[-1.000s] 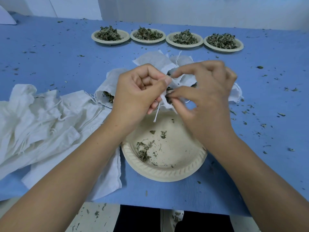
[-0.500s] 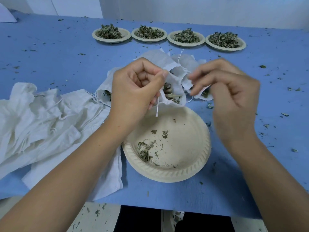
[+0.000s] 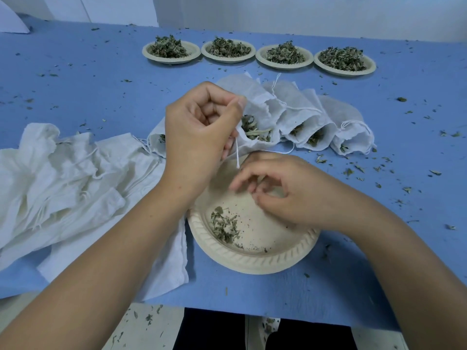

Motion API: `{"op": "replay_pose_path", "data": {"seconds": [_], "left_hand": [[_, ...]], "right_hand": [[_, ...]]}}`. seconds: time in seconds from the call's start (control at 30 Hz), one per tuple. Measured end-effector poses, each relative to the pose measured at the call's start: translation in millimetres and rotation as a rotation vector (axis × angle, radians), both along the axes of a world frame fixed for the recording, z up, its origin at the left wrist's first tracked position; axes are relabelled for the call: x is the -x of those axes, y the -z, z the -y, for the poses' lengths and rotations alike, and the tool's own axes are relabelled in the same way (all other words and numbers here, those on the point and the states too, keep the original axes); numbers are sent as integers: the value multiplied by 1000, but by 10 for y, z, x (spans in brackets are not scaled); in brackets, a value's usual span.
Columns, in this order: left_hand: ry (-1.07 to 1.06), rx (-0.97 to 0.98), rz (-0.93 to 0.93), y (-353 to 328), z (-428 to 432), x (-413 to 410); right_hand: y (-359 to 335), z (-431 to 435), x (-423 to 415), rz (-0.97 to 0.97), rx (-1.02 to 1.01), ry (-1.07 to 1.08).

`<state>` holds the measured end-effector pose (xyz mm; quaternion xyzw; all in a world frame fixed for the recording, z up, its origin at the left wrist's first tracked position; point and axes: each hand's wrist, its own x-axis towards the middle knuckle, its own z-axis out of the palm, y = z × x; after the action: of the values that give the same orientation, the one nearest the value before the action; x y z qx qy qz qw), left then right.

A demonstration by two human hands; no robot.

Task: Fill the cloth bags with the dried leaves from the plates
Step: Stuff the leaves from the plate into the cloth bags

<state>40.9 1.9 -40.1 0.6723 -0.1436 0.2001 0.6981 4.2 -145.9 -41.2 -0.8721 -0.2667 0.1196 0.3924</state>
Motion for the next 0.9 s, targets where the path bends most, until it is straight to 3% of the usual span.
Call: {"op": "replay_pose_path", "data": {"seconds": [0.17,0.67,0.9], "left_hand": [[9,-27,22,0,9,11],[22,-37,5,-1,15,10],[27,-29,3,-4,14,11]], "right_hand": [[-9,-35,82,-183,72,-243],[80,-161,77,62,4,-314],[98,-94,59,14,-42,-285]]}}
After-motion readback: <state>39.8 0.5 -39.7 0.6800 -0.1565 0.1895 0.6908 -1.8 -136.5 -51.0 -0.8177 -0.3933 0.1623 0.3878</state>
